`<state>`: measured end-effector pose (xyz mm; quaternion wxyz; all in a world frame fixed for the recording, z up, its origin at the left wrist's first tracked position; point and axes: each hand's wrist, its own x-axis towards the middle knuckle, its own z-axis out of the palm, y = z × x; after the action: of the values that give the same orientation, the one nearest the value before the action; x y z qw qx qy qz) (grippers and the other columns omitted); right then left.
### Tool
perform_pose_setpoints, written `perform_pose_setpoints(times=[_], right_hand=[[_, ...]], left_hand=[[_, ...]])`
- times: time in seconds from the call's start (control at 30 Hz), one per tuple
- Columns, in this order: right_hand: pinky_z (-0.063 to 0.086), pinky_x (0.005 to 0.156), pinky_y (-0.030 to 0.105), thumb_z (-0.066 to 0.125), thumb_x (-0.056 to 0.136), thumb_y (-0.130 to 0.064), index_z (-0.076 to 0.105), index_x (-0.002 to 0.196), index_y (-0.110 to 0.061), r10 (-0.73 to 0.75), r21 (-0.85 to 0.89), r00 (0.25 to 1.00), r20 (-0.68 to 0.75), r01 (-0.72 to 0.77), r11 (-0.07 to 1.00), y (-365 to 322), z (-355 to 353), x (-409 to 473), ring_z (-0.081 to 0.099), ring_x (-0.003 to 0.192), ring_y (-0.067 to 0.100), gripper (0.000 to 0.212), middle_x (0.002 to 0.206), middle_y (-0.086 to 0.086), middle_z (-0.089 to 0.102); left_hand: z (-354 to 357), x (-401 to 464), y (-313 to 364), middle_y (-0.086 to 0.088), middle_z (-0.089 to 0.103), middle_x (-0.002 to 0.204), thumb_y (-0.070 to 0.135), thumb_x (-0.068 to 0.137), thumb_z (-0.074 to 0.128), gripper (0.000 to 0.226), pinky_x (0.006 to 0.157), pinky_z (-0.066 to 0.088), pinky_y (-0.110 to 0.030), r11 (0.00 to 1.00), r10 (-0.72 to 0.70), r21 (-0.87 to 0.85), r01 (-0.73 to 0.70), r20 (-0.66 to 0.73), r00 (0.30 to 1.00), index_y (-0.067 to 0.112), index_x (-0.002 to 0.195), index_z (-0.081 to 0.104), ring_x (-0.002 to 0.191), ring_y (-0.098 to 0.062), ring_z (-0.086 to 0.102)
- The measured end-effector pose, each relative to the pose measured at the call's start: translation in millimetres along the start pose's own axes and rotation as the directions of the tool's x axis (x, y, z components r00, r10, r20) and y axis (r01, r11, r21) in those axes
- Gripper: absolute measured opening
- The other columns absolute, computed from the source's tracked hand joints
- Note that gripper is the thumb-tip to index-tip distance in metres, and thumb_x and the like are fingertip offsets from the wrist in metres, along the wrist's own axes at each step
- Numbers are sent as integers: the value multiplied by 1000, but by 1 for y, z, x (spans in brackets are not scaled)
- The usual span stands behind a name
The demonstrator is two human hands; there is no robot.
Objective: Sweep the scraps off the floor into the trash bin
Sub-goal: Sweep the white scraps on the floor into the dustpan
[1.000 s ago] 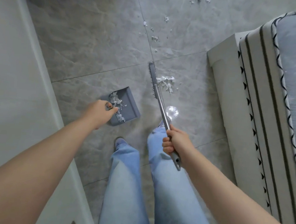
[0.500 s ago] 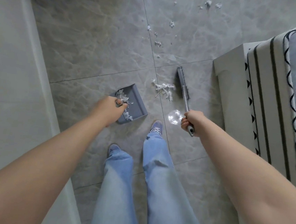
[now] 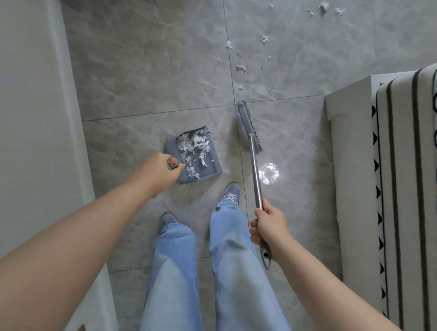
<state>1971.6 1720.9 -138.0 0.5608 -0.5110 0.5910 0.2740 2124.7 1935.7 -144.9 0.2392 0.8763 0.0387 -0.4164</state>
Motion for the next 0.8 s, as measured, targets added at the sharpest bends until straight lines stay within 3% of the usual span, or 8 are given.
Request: perform_pose_setpoints(times=[0.1, 0.23, 0.37, 0.5, 0.6, 0.63, 0.73, 0.8], right_hand=[[25, 38, 19, 30, 95, -1, 51, 106, -24, 6, -104, 1000, -15, -7, 995, -12, 8, 21, 28, 40, 15, 34, 57, 4, 31], [26, 38, 23, 32, 92, -3, 49, 82, -26, 56, -163, 994, 96, -40, 986, 10, 41, 5, 31, 32, 15, 31, 38, -1, 34], [24, 40, 20, 35, 97, -6, 64, 106, -26, 69, -85, 985, 161, -56, 995, 41, 37, -35, 25, 42, 13, 37, 46, -5, 32], [23, 40, 20, 38, 101, -8, 56, 121, -41, 71, 32, 990, 122, -76, 997, 51, 14, -53, 26, 44, 12, 42, 53, -2, 31], [21, 39, 18, 37, 100, -5, 53, 132, -29, 62, 38, 997, 50, -64, 997, 35, 13, -34, 25, 45, 12, 42, 60, 1, 29], [20, 39, 18, 36, 100, -3, 55, 128, -18, 54, 3, 998, 37, -54, 999, 26, 18, -28, 24, 47, 12, 37, 61, 1, 28], [20, 38, 18, 33, 96, 1, 56, 104, -8, 77, -68, 996, 39, -74, 995, 13, 38, -14, 23, 44, 12, 26, 56, -1, 29], [20, 36, 17, 33, 96, 2, 57, 103, -15, 132, -78, 987, 90, -125, 989, 16, 53, -20, 23, 41, 11, 30, 54, -3, 29]], left_hand=[[3, -2, -3, -3, 42, 53, 26, 95, 58, 35, 47, 36, -23, 1000, 9, 4, -9, -13, 1000, 7, 67, 51, 60, -30, 45], [2, 5, -6, -2, 46, 56, 26, 95, 59, 33, 46, 34, -20, 1000, 11, 3, -11, -28, 1000, -1, 76, 61, 64, -31, 49], [4, 4, -9, -7, 49, 61, 28, 96, 58, 36, 49, 39, -22, 999, 33, 5, -33, -14, 999, -1, 76, 59, 69, -36, 56], [2, 1, -19, -11, 56, 66, 33, 95, 57, 36, 50, 39, -30, 1000, 22, -12, -22, -10, 1000, 4, 74, 57, 66, -34, 53], [1, -2, -23, -13, 61, 76, 35, 95, 57, 30, 59, 39, -29, 1000, 9, -6, -9, -6, 1000, 9, 80, 62, 66, -31, 52], [1, -4, -27, -12, 59, 78, 35, 95, 57, 28, 62, 39, -29, 1000, 5, -15, -5, -6, 1000, 12, 80, 62, 69, -31, 53], [3, -7, -36, -14, 62, 83, 36, 94, 57, 32, 67, 43, -32, 999, -5, -49, 5, -10, 1000, 19, 67, 51, 83, -37, 61], [3, -16, -44, -20, 65, 88, 34, 94, 57, 30, 64, 43, -31, 990, -35, -139, 31, -26, 999, 17, 71, 53, 87, -40, 64]])
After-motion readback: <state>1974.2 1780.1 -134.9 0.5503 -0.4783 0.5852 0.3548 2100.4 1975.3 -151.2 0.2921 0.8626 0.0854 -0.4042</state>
